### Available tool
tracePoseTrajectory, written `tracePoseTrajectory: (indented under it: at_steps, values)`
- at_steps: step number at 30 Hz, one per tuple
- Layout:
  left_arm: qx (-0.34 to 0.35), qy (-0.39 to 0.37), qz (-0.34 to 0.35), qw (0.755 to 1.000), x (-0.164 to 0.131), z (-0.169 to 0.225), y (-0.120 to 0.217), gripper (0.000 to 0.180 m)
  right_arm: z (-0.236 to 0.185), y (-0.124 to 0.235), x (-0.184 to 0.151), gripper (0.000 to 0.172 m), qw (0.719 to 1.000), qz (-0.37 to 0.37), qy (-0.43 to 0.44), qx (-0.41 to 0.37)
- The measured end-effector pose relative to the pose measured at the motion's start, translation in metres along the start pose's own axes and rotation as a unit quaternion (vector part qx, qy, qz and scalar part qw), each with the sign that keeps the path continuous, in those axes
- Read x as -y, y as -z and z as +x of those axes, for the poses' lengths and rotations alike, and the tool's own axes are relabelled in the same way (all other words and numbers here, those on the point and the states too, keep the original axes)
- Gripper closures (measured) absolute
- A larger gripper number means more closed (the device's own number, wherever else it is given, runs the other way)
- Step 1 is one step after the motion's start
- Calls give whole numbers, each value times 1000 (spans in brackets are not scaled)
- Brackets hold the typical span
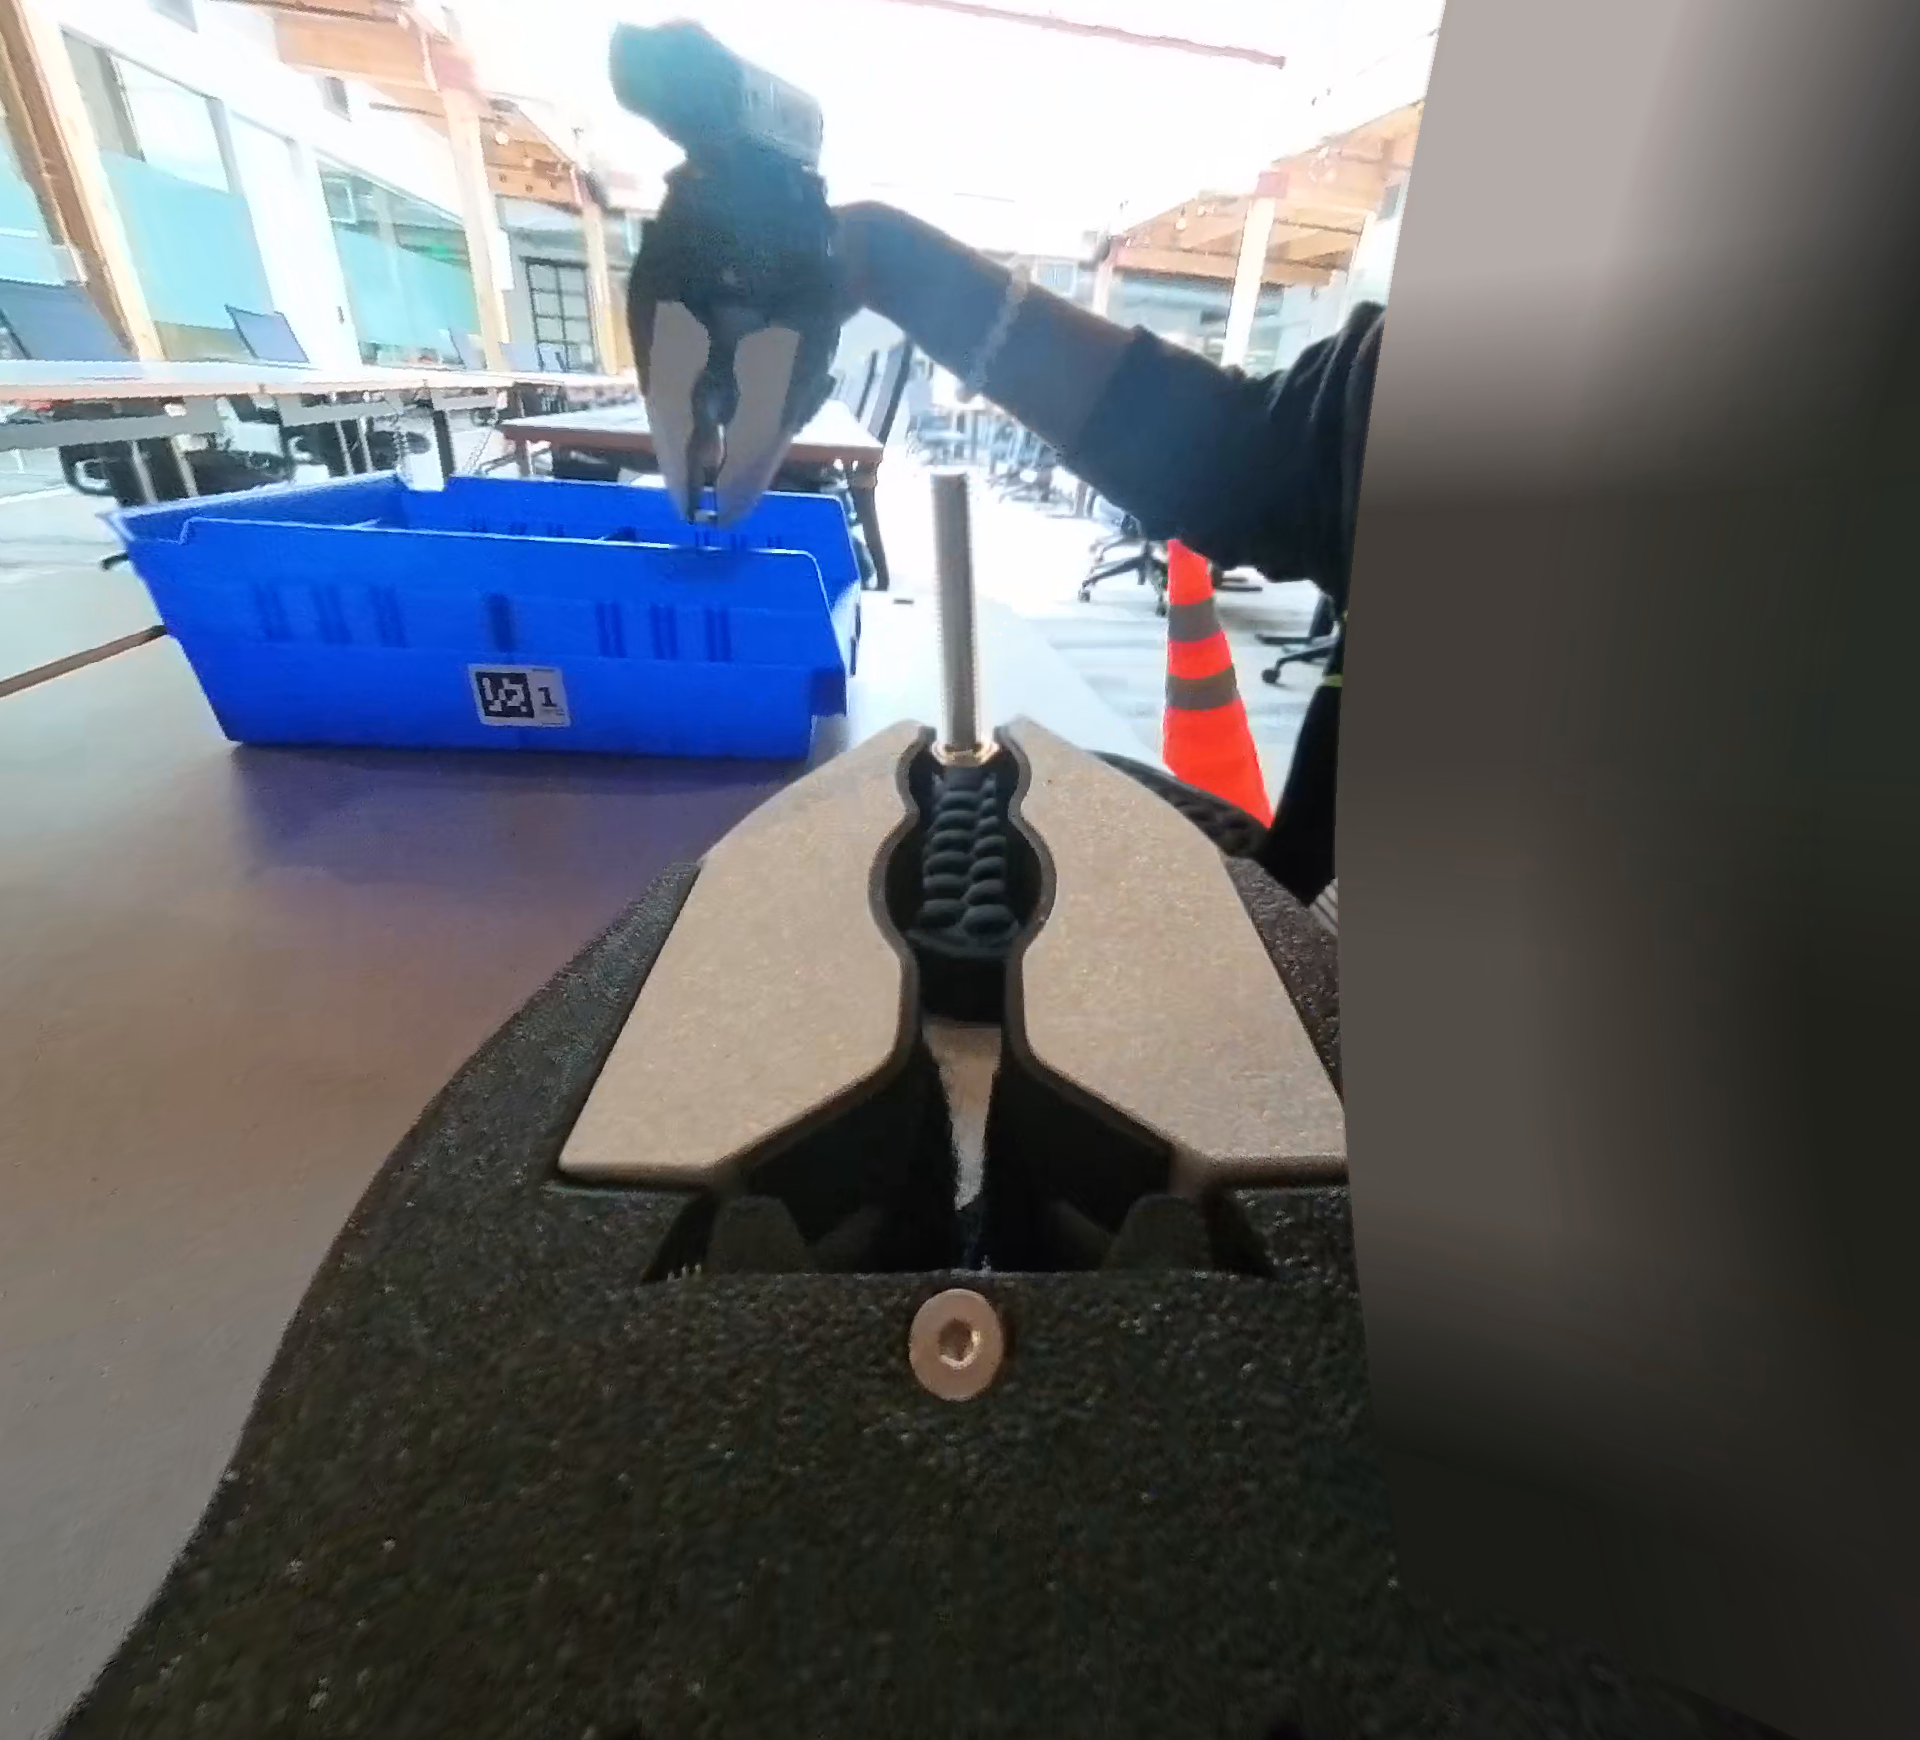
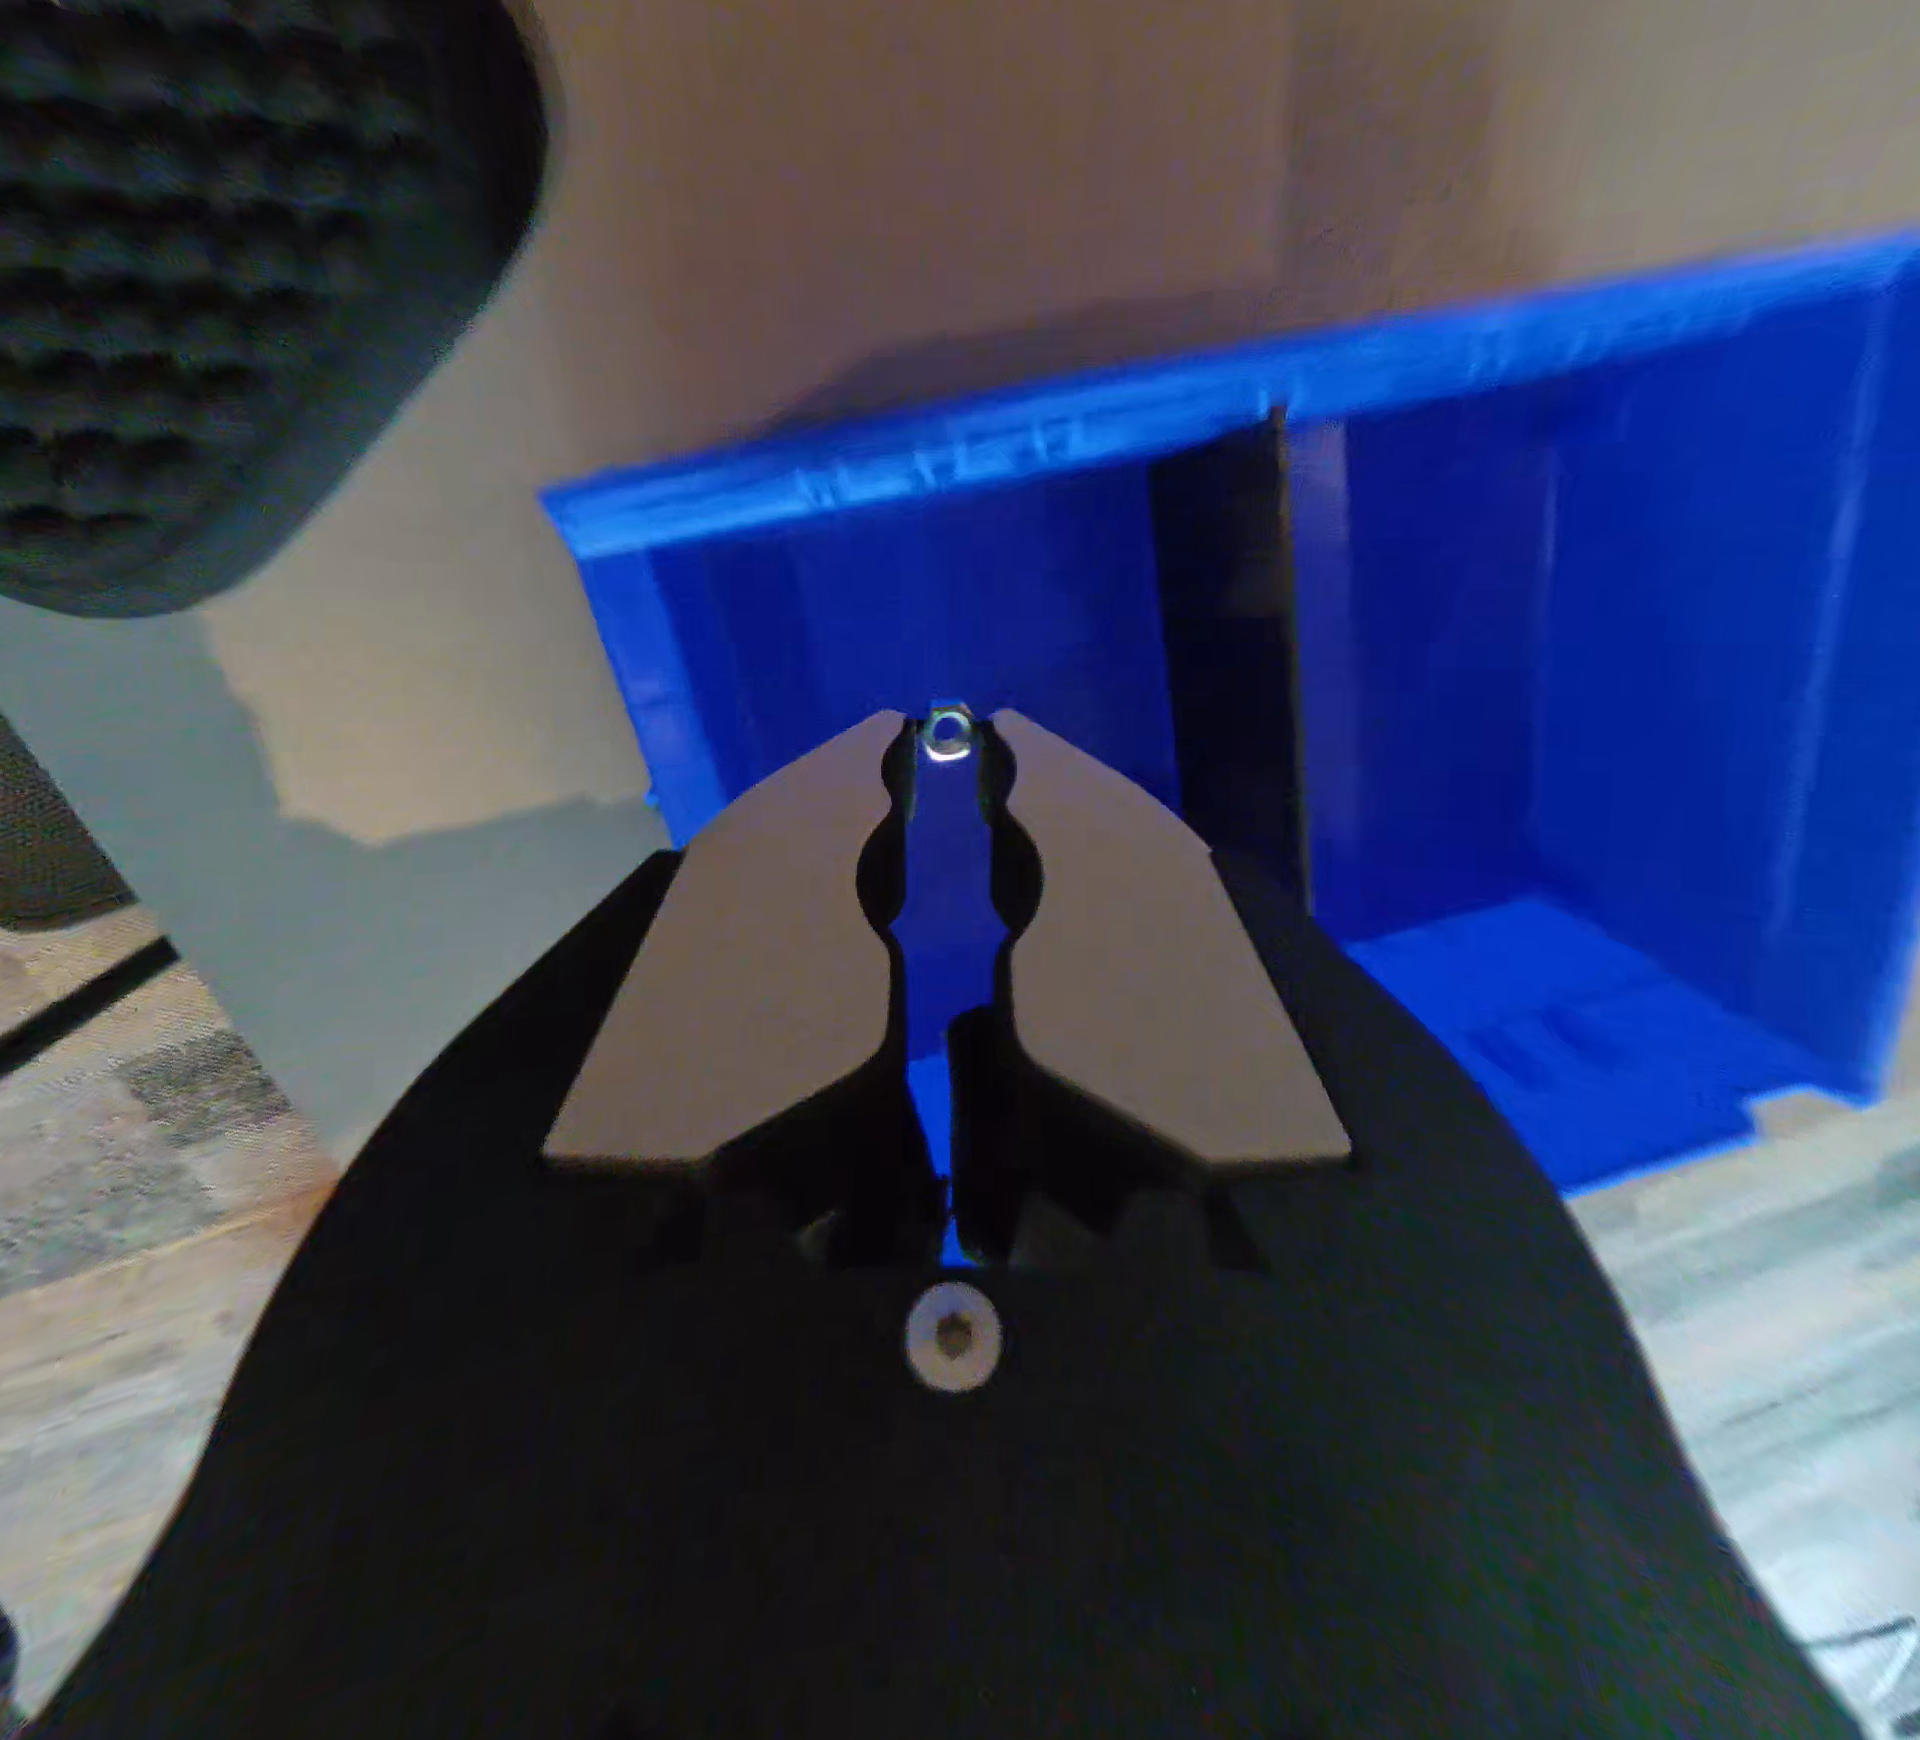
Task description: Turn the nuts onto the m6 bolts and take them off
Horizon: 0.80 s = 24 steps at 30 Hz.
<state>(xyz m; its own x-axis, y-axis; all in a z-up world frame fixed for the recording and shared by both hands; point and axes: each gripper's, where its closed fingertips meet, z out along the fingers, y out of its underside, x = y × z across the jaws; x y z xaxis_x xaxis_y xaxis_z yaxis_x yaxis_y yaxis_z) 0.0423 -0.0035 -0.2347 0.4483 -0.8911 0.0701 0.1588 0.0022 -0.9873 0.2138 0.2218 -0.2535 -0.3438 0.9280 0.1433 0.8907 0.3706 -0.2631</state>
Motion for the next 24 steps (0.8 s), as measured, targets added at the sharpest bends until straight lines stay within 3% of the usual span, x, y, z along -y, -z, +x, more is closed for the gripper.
tracePoseTrajectory:
  at_steps: [8,15,24]
  values:
    - [21,5,1,1000,0,-6,0,171,0,-54,-43,161,999,-43,-29,-2]
    - [14,-7,-7,1000,-2,-3,-1,170,0,-80,-49,161,998,-68,-16,2]
    - [10,-9,-9,1000,-2,-1,-1,170,-2,-88,-47,158,998,-61,-18,12]
